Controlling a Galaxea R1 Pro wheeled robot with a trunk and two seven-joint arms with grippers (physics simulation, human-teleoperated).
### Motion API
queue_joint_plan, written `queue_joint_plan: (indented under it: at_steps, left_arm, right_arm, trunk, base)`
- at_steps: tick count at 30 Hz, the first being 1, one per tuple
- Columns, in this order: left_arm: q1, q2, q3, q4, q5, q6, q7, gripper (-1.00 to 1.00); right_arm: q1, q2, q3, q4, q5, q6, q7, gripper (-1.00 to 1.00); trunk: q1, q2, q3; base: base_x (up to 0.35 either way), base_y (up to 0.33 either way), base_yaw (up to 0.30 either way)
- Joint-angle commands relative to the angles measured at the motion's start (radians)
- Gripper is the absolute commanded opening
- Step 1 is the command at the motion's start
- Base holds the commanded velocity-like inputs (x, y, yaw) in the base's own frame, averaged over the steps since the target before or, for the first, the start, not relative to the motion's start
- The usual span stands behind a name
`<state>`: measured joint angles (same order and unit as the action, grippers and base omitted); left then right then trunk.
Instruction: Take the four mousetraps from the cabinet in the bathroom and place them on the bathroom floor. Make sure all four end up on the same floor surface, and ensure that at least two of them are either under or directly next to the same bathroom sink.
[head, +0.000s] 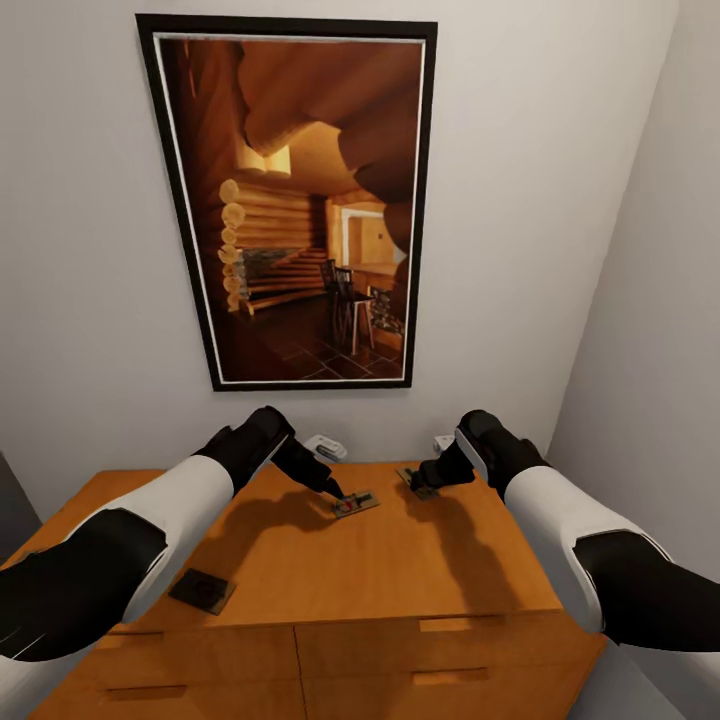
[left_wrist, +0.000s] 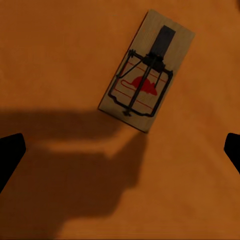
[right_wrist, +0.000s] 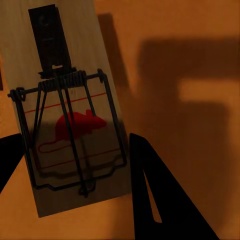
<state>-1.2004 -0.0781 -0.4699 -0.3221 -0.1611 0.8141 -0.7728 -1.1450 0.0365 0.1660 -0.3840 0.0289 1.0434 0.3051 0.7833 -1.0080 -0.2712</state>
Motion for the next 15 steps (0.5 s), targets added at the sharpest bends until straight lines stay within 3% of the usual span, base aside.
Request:
queue_joint_plan:
  at_steps: [1, 15]
  left_arm:
    - [-0.001, 0.0, 0.001, -0.001, -0.011, 0.002, -0.008, 1.0]
    - [-0.001, -0.003, 0.001, -0.002, -0.011, 0.0, -0.005, 1.0]
  right_arm:
    - [-0.001, -0.001, 0.006, -0.001, 0.0, 0.004, 0.0, -1.0]
    - [-0.001, -0.002, 0.006, -0.002, 0.0, 0.004, 0.0, -1.0]
  trunk:
    - [0.0, -0.001, -0.001]
    - [0.0, -0.001, -0.001]
  base:
    - [0.02, 0.039, 0.0]
    - [0.004, 0.007, 0.0]
